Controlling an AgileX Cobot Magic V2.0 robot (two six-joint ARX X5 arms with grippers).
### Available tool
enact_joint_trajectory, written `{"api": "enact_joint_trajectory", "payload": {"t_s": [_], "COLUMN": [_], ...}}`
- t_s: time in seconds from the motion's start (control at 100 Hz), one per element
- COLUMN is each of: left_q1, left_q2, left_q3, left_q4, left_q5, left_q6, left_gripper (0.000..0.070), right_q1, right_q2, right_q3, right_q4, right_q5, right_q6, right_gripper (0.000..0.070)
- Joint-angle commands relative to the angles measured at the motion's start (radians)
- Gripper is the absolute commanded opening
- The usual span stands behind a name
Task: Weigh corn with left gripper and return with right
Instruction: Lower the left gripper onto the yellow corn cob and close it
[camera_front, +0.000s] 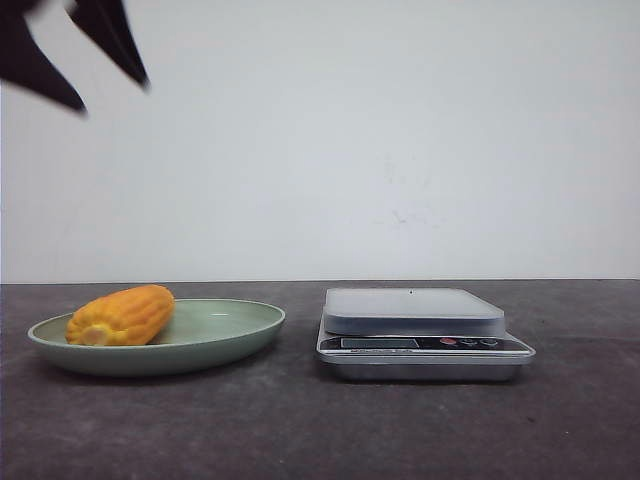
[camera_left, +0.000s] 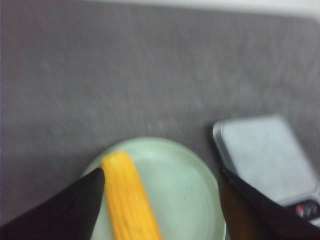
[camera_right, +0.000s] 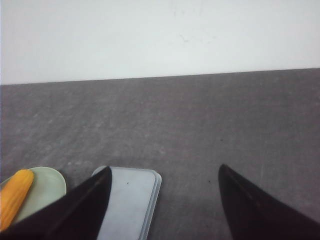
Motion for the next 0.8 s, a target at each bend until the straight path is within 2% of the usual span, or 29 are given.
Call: {"api": "enact_joint_trajectory", "payload": {"t_s": [0.0, 0.13, 0.34, 0.79], "left_q1": [-0.008, -0.032, -0.046, -0.06], "left_q2": [0.07, 0.203, 0.339, 0.425], "left_q3": [0.018, 0.019, 0.018, 0.018], "left_q4": [0.002, -0.001, -0.002, -0.035], "left_q5": [-0.021, -0.065, -0.079, -0.084], "left_q6": [0.013, -0.006, -0.028, -0.058], "left_gripper": [0.0432, 0.0432, 0.0432, 0.0432], "right_q1": [0.002, 0.002, 0.002, 0.002], "right_q2": [0.008, 0.008, 0.008, 0.008], "right_q3": [0.022, 0.022, 0.022, 0.022], "right_q4": [0.003, -0.007, -0.014, -0.014], "right_q5": [-0.004, -0.004, -0.003, 0.007], "right_q6": [-0.01, -0.01, -0.016, -0.023], "right_gripper": [0.0423, 0.0423, 0.0423, 0.0422]}}
